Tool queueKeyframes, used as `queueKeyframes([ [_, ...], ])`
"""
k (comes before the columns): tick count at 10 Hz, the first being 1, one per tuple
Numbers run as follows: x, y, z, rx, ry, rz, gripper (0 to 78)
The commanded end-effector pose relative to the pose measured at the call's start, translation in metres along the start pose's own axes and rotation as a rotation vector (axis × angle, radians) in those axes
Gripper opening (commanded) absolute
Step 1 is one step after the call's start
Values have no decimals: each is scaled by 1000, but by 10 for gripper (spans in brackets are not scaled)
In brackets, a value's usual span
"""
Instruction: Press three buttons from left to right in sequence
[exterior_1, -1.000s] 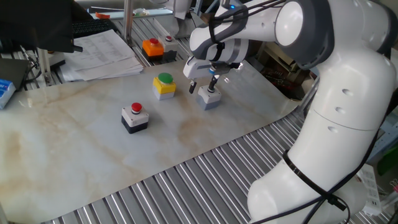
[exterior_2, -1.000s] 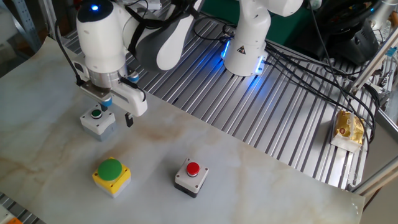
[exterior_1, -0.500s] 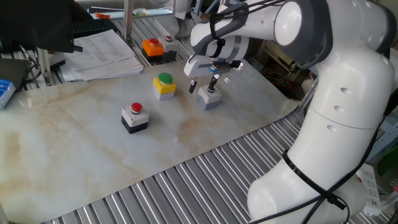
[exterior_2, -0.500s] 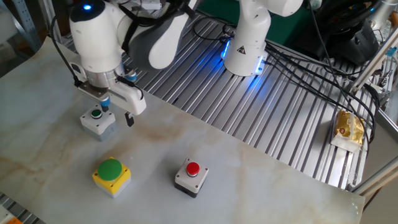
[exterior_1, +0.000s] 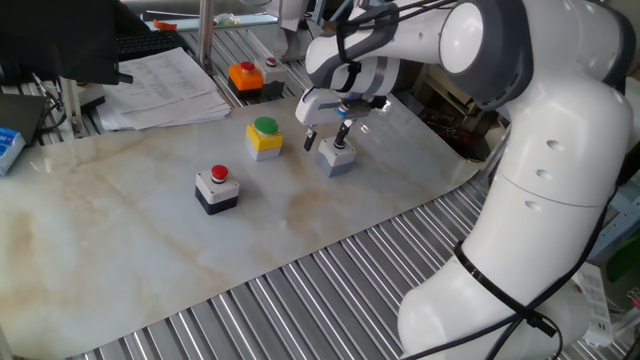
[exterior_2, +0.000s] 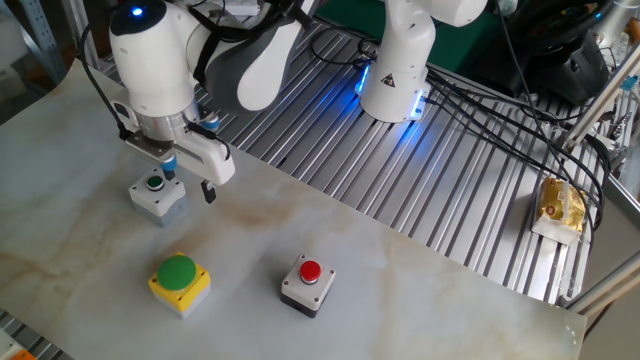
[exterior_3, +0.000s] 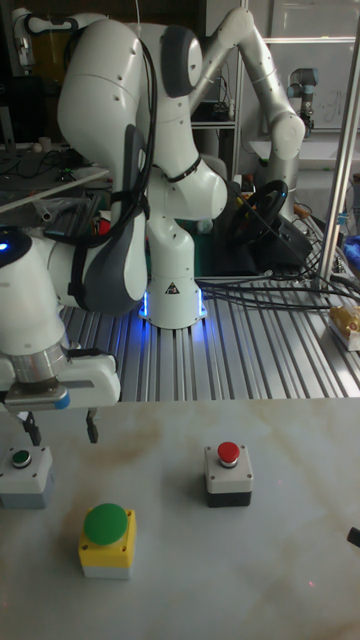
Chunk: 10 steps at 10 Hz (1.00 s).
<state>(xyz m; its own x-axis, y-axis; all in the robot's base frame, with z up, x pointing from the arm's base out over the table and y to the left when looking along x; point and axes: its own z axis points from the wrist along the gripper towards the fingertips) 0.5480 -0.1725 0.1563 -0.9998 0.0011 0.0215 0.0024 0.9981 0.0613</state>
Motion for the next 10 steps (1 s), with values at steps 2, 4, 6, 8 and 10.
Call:
queueKeyframes([
  [2,-1,-1,-2,55,5,54,775],
  [4,-1,-1,-2,46,9,73,775],
  [6,-1,-1,-2,49,-12,124,775],
  [8,-1,-1,-2,49,-11,131,775],
  [10,-1,-1,-2,42,-38,125,775],
])
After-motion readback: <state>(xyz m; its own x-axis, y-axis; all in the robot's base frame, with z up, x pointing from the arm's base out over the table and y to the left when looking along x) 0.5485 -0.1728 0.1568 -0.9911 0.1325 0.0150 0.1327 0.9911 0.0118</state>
